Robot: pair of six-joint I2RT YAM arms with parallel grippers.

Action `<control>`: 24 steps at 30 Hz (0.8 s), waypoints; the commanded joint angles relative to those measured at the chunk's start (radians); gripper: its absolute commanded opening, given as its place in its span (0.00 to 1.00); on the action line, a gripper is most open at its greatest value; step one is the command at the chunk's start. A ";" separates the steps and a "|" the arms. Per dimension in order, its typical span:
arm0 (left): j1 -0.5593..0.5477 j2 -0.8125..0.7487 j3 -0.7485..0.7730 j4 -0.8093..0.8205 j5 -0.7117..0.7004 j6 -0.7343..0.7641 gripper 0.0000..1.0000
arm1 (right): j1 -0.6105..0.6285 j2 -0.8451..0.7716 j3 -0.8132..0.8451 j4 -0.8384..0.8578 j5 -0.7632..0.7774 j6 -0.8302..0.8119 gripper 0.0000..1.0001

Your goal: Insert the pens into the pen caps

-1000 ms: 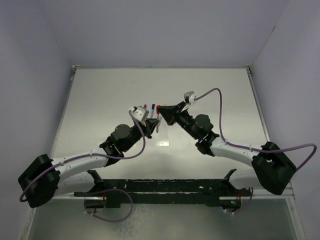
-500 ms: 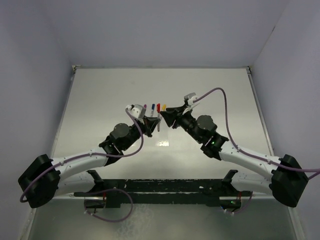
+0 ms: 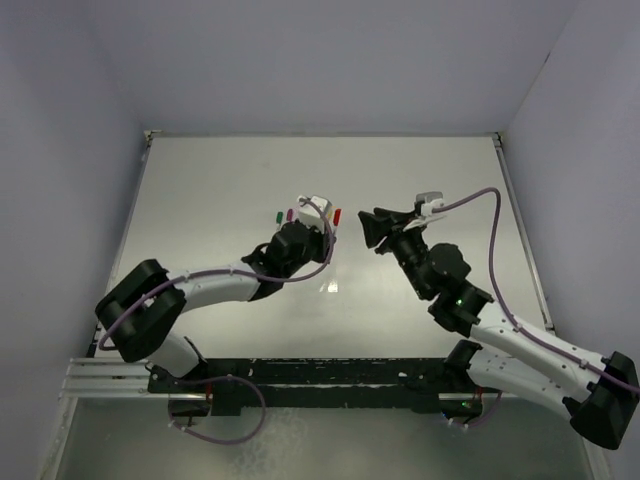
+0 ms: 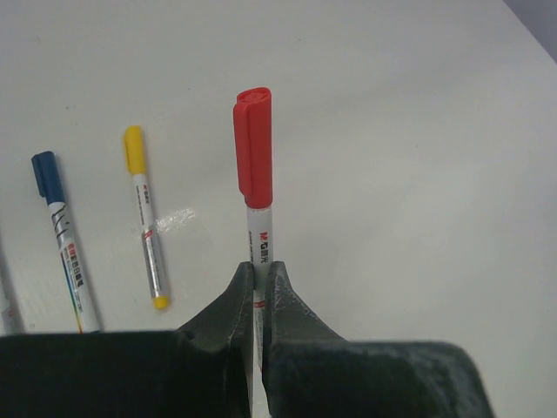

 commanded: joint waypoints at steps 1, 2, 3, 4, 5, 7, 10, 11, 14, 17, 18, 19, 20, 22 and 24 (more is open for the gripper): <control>0.018 0.117 0.161 -0.042 0.013 -0.012 0.00 | 0.002 -0.047 -0.043 -0.047 0.096 0.038 0.42; 0.025 0.153 0.193 -0.058 0.028 -0.019 0.00 | 0.002 -0.052 -0.048 -0.062 0.106 0.042 0.42; 0.036 0.188 0.227 -0.079 0.045 -0.030 0.00 | 0.002 -0.055 -0.049 -0.077 0.125 0.044 0.42; 0.047 0.222 0.256 -0.092 0.061 -0.040 0.00 | 0.002 -0.057 -0.049 -0.093 0.137 0.047 0.42; 0.062 0.253 0.282 -0.104 0.081 -0.054 0.00 | 0.002 -0.060 -0.050 -0.106 0.150 0.049 0.42; 0.090 0.311 0.341 -0.127 0.131 -0.076 0.00 | 0.002 -0.067 -0.050 -0.139 0.185 0.054 0.42; 0.117 0.388 0.414 -0.183 0.172 -0.094 0.00 | 0.002 -0.074 -0.052 -0.189 0.225 0.084 0.42; 0.118 0.408 0.435 -0.200 0.175 -0.092 0.00 | 0.001 -0.076 -0.056 -0.195 0.237 0.091 0.42; 0.118 0.451 0.484 -0.242 0.177 -0.088 0.00 | 0.001 -0.082 -0.073 -0.192 0.261 0.104 0.42; 0.119 0.486 0.530 -0.301 0.173 -0.078 0.00 | 0.001 -0.079 -0.079 -0.192 0.264 0.113 0.42; 0.118 0.493 0.544 -0.318 0.171 -0.075 0.00 | 0.002 -0.076 -0.080 -0.190 0.264 0.115 0.42; 0.118 0.502 0.557 -0.335 0.169 -0.072 0.00 | 0.002 -0.073 -0.080 -0.191 0.265 0.116 0.42; 0.119 0.510 0.567 -0.352 0.164 -0.070 0.00 | 0.001 -0.071 -0.082 -0.188 0.264 0.118 0.42; 0.119 0.524 0.586 -0.384 0.150 -0.070 0.00 | 0.001 -0.064 -0.084 -0.185 0.261 0.121 0.42; 0.118 0.537 0.602 -0.410 0.137 -0.071 0.00 | 0.001 -0.058 -0.085 -0.181 0.257 0.124 0.42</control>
